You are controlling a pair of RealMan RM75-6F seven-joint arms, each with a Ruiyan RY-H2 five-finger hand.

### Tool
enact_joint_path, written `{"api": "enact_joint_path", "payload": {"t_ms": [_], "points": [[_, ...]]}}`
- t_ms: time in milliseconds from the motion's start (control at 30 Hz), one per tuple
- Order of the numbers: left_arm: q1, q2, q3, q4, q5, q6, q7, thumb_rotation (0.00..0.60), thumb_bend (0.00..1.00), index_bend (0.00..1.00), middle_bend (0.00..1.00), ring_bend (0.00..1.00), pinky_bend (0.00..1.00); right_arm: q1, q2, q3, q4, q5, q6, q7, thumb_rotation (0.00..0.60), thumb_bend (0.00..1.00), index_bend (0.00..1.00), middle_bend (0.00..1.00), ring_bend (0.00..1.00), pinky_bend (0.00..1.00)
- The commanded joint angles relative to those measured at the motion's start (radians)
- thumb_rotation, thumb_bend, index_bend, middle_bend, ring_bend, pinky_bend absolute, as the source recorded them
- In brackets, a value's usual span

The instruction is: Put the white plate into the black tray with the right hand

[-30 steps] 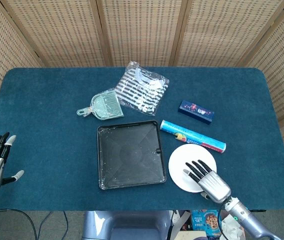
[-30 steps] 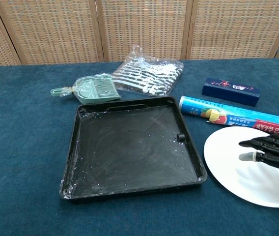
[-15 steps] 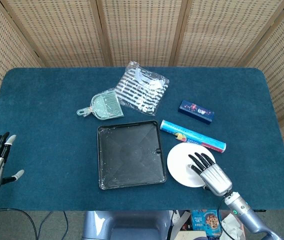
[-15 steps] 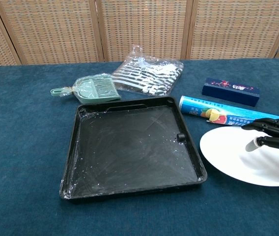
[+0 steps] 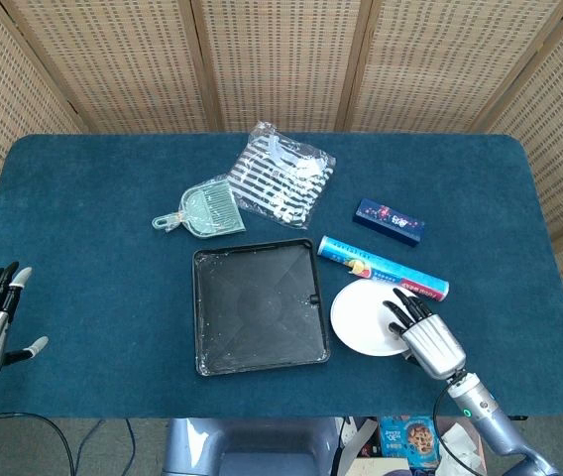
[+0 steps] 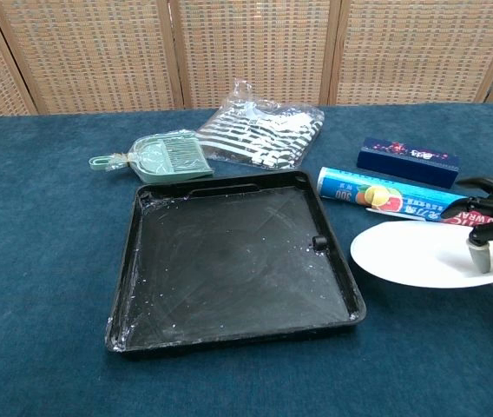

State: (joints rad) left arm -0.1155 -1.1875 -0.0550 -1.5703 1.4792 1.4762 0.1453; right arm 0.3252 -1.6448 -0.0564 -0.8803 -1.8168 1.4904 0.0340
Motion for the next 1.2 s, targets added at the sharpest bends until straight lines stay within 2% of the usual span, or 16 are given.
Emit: {"api": "enact_joint_path", "payload": {"t_ms": [33,333,567,767,967,1067,1200], "points": [[0.0,0.001,0.001,-0.001,0.001,0.001,-0.001,0.6,0.0,0.0,0.0,0.0,0.0,-0.004,0.003,0.0,0.004,-0.006,0.033,0.011,0.6,0.52,0.62,0.2,0.02,0.22],[0.002,0.01,0.0,-0.005,0.0,0.003,-0.017,0.6,0.0,0.0,0.0,0.0,0.0,-0.004,0.084,0.028,-0.08,-0.034,0.172,0.0,0.6,0.52,0.63,0.21,0.03,0.23],[0.002,0.012,0.001,-0.005,0.001,0.002,-0.022,0.6,0.0,0.0,0.0,0.0,0.0,0.052,0.172,0.041,-0.198,-0.095,0.18,-0.083,0.6,0.52,0.63,0.21,0.03,0.23],[-0.004,0.011,-0.005,-0.002,-0.013,-0.01,-0.024,0.6,0.0,0.0,0.0,0.0,0.0,0.155,0.241,0.09,-0.344,-0.117,0.082,-0.157,0.6,0.52,0.63,0.21,0.03,0.24],[-0.015,0.006,-0.012,0.008,-0.035,-0.037,-0.025,0.6,0.0,0.0,0.0,0.0,0.0,0.29,0.265,0.161,-0.482,-0.102,-0.079,-0.199,0.6,0.52,0.63,0.21,0.03,0.25],[-0.021,0.0,-0.017,0.016,-0.048,-0.048,-0.02,0.6,0.0,0.0,0.0,0.0,0.0,0.364,0.241,0.201,-0.498,-0.087,-0.163,-0.217,0.6,0.52,0.63,0.22,0.03,0.27],[-0.028,-0.006,-0.027,0.026,-0.076,-0.066,-0.014,0.6,0.0,0.0,0.0,0.0,0.0,0.449,0.182,0.234,-0.464,-0.066,-0.252,-0.203,0.6,0.52,0.63,0.22,0.03,0.28]]}}
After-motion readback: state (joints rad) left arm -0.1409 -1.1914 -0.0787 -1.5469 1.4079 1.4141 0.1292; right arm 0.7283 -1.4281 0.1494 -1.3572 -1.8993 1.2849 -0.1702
